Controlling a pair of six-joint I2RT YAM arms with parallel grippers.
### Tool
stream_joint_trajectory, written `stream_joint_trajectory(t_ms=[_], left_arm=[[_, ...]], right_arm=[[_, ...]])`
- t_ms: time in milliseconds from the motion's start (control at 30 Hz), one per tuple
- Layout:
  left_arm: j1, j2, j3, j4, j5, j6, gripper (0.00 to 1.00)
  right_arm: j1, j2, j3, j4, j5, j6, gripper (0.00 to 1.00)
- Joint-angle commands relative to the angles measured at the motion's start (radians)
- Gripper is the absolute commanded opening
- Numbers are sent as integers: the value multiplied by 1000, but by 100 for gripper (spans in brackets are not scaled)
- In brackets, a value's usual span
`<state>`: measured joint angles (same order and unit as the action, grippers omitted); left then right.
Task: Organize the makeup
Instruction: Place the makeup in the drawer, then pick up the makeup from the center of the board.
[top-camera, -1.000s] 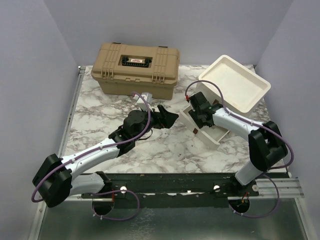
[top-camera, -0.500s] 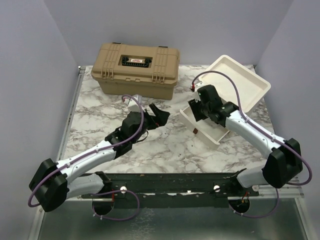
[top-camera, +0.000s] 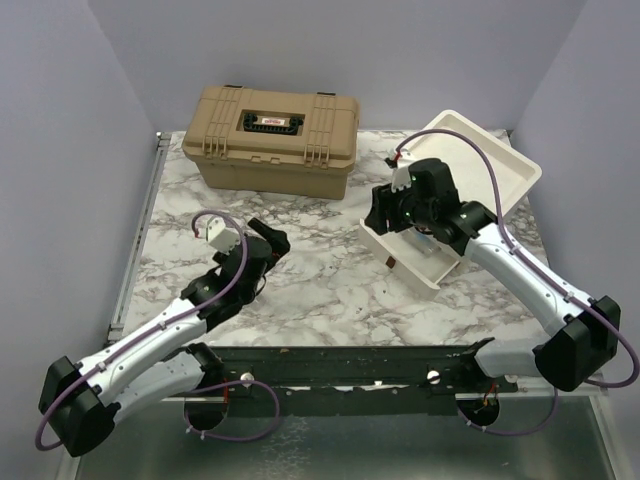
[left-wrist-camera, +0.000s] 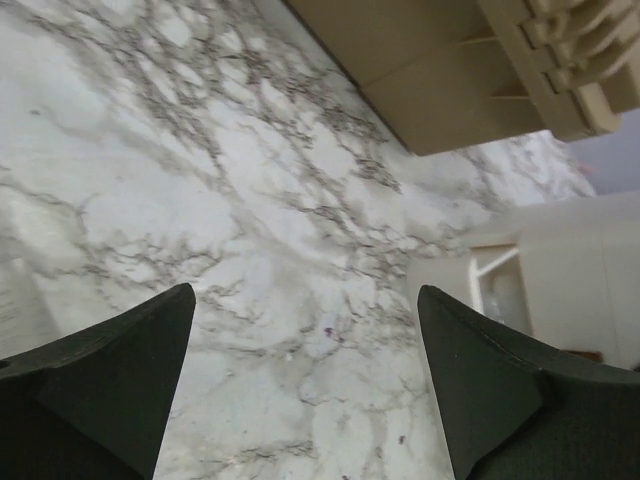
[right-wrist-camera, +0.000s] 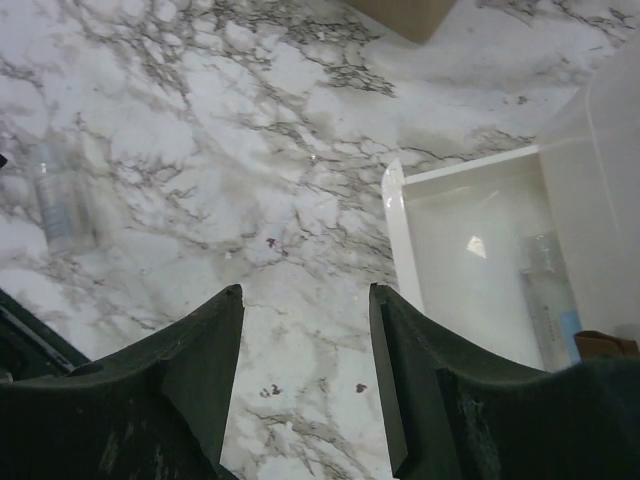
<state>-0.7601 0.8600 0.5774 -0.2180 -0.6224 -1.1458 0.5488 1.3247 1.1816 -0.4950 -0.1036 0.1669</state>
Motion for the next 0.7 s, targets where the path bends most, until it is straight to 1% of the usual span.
stream_joint_trajectory(t_ms=[0, 33, 100, 267, 333, 467, 567, 667], left_arm=[[3, 106, 169, -468, -162, -79, 97], [3, 129, 191, -520, -169, -104, 97], [3, 152, 204, -556, -164, -114, 98], [3, 143, 183, -561, -174, -112, 97], [4, 140, 183, -588, -173, -113, 97], [3, 121, 150, -603, -164, -136, 97], [5, 118, 131, -646, -192, -166, 97], [8, 98, 91, -623, -182, -191, 93]], right_arm=[[5, -38, -10, 60, -116, 73, 59], [5, -36, -8, 59, -115, 78, 60], [5, -26, -5, 61, -98, 87, 60], [5, 1, 8, 26, -84, 96, 60], [5, 4, 3, 25, -78, 97, 60], [5, 10, -7, 32, -61, 104, 60], [5, 22, 5, 23, -66, 111, 60], [5, 29, 15, 15, -67, 117, 60]])
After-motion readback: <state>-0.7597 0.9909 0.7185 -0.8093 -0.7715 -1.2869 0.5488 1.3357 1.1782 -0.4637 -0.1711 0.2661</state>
